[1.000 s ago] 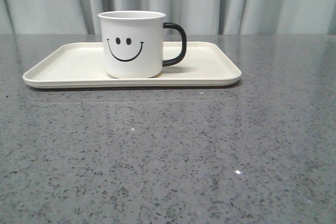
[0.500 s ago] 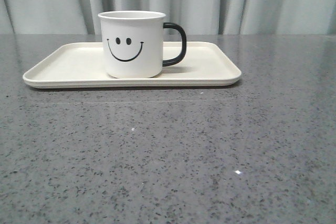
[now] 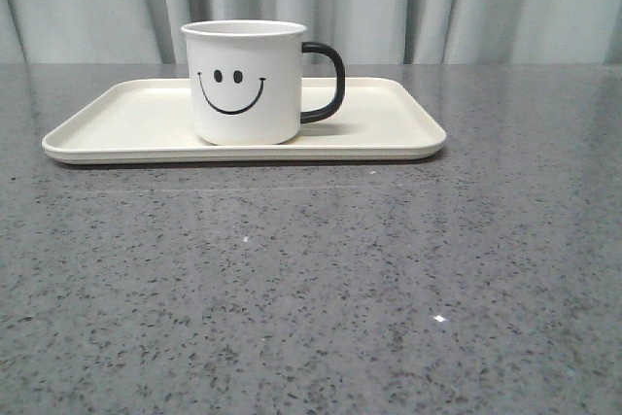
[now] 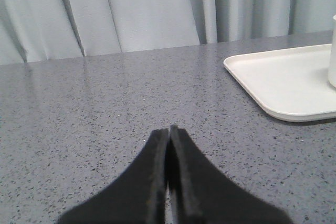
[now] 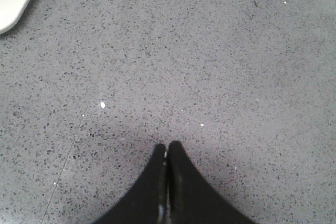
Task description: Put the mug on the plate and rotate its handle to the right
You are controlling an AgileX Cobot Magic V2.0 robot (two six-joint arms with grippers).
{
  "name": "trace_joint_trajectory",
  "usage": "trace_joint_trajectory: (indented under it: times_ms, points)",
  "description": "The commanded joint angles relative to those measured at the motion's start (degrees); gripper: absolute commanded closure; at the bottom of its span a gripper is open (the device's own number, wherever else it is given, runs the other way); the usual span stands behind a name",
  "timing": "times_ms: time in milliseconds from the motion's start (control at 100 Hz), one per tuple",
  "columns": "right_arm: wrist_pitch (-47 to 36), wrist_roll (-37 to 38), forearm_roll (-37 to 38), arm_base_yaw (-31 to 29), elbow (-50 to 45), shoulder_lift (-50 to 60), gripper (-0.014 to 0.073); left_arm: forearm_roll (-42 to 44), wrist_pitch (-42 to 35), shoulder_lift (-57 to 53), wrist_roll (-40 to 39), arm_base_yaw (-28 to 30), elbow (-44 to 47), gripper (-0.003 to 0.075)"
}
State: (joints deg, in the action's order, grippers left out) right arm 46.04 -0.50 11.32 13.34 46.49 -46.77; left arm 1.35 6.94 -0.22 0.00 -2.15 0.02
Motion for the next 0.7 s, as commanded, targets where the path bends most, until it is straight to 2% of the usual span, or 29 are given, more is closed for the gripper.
trace_joint_trajectory:
  times_ms: [0,130,420,690]
  points:
    - [-2.97,-0.16,0.63,-0.38,1.51,0.85,0.0659,-0.33,-5.07,-1.64,-0.39,0.11,0.56,0.074]
    - [-6.01,-0.16,-0.15,-0.38,0.75,3.14,0.0659,-0.33,-5.07,-1.64,-0.39,0.11,0.56,0.074]
    - [-26.29,-0.16,-1.71,-0.73,-13.11,15.25,0.0659,-0.33,-5.07,-1.64,-0.39,0.11,0.56,0.074]
    - [-31.27,-0.16,-7.87,-7.34,-26.01,28.18,0.0659,-0.33,-5.07,-1.64,-0.39,0.11,0.56,0.074]
